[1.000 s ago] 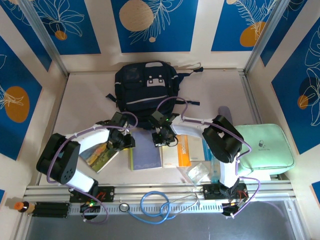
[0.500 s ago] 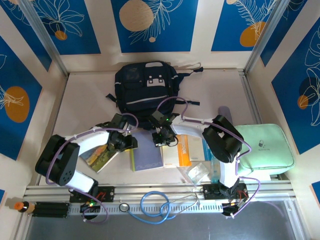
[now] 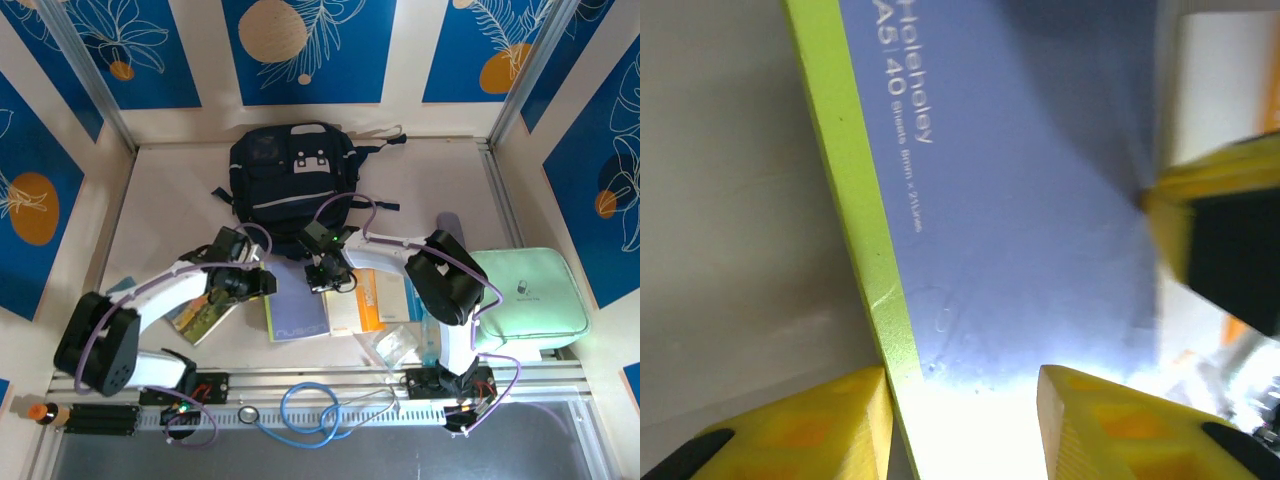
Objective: Pack the student bag
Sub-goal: Pick up the book from the bottom-center of the table.
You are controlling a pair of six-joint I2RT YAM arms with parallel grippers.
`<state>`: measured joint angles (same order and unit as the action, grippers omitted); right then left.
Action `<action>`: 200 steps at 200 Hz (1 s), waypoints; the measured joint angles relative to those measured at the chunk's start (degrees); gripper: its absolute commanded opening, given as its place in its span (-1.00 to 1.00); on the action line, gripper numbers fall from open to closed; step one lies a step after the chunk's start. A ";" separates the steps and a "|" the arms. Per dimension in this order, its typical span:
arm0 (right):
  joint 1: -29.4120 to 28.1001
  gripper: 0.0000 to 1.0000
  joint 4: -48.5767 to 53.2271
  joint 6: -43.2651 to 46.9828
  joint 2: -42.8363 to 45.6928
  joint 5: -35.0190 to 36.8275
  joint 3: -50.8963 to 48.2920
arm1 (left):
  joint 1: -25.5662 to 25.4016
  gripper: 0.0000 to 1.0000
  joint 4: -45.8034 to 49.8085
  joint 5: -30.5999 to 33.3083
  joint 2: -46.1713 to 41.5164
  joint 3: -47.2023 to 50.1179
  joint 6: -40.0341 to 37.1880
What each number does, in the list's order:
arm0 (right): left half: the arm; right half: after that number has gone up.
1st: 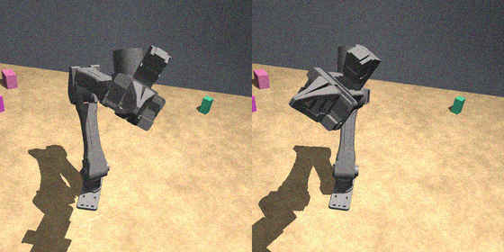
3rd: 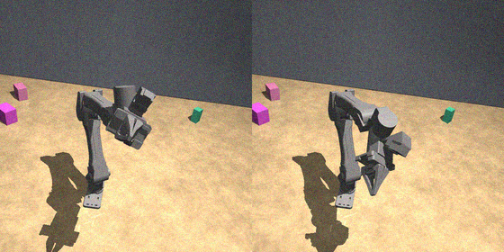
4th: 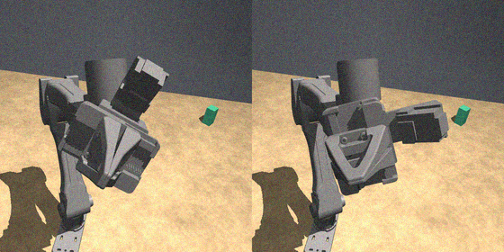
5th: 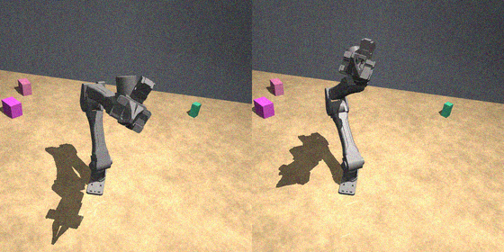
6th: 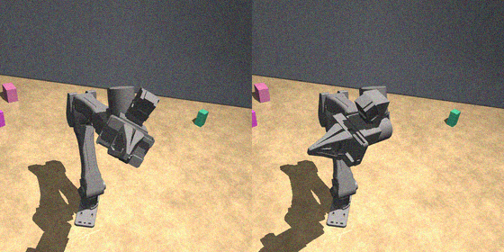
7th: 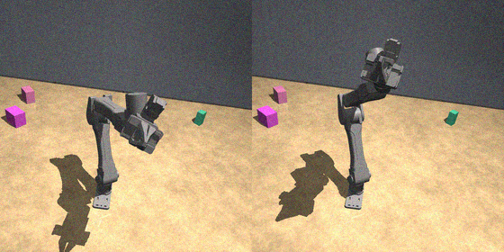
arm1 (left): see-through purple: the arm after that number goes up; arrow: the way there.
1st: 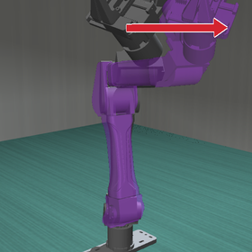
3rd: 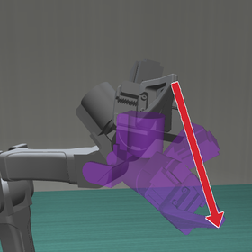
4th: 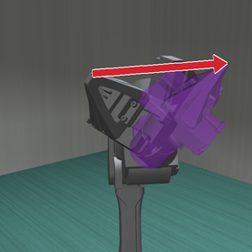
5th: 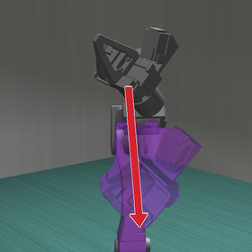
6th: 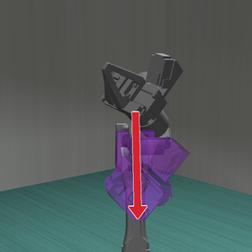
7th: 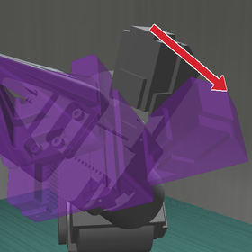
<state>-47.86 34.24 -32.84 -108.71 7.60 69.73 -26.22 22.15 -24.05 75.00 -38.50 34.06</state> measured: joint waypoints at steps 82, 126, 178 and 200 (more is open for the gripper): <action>0.39 -0.61 0.11 0.02 0.11 0.33 -0.11 | 0.57 -0.28 -8.39 -3.76 -0.28 6.69 6.64; 0.61 -0.73 0.22 -0.11 0.17 0.61 -0.11 | 0.59 -0.35 -10.49 -1.81 2.75 7.87 9.64; 0.59 -0.74 -0.17 -0.44 0.24 0.94 -0.09 | 0.20 -0.36 -10.49 3.02 1.90 7.87 11.54; 0.59 -0.75 -0.33 -0.59 0.24 0.94 -0.11 | 0.17 -0.36 -9.29 4.81 1.18 7.78 12.15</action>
<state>-47.27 33.91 -33.43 -108.47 8.54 69.63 -26.04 12.86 -19.25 76.18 -30.72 46.22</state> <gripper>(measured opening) 0.129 0.320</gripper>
